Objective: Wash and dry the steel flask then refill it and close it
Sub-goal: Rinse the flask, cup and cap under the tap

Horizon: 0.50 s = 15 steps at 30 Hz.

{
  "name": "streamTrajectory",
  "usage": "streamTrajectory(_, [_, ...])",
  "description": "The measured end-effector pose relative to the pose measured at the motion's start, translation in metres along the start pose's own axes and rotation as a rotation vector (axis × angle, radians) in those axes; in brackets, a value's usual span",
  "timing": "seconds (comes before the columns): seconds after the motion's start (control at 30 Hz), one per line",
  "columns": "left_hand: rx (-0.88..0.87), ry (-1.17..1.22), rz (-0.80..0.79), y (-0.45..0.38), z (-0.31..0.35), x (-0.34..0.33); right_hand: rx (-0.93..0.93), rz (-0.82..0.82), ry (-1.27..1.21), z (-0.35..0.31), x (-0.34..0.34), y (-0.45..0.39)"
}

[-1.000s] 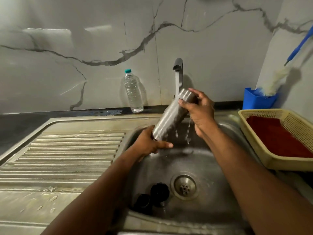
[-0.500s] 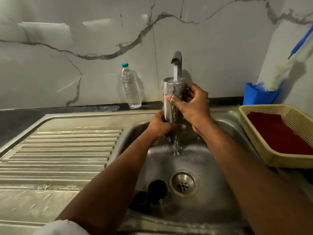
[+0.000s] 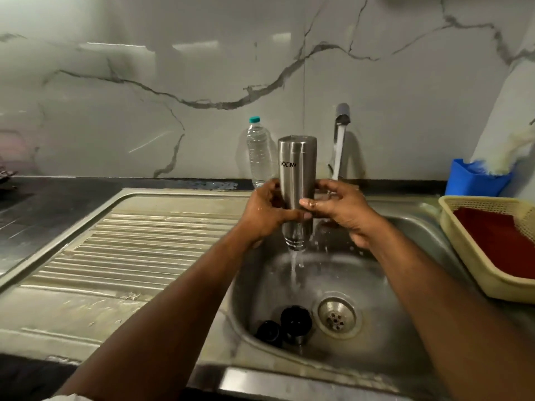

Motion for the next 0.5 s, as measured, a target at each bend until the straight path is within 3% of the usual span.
streamTrajectory(0.17, [-0.101, -0.056, 0.044, -0.003, 0.027, 0.053, 0.080, -0.042, -0.005, -0.036, -0.031, 0.006])
streamTrajectory(0.5, [-0.030, -0.023, 0.189, -0.011, 0.027, 0.157, 0.228, -0.096, -0.024, -0.071, -0.137, 0.004])
Point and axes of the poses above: each hand's wrist, its own y-axis away from the middle knuckle, its own x-axis out of the back of the hand, z = x × y, the point moved 5 cm from there along -y, towards the middle knuckle, and after that the axes turned 14 degrees about z, right-handed, at the moved point
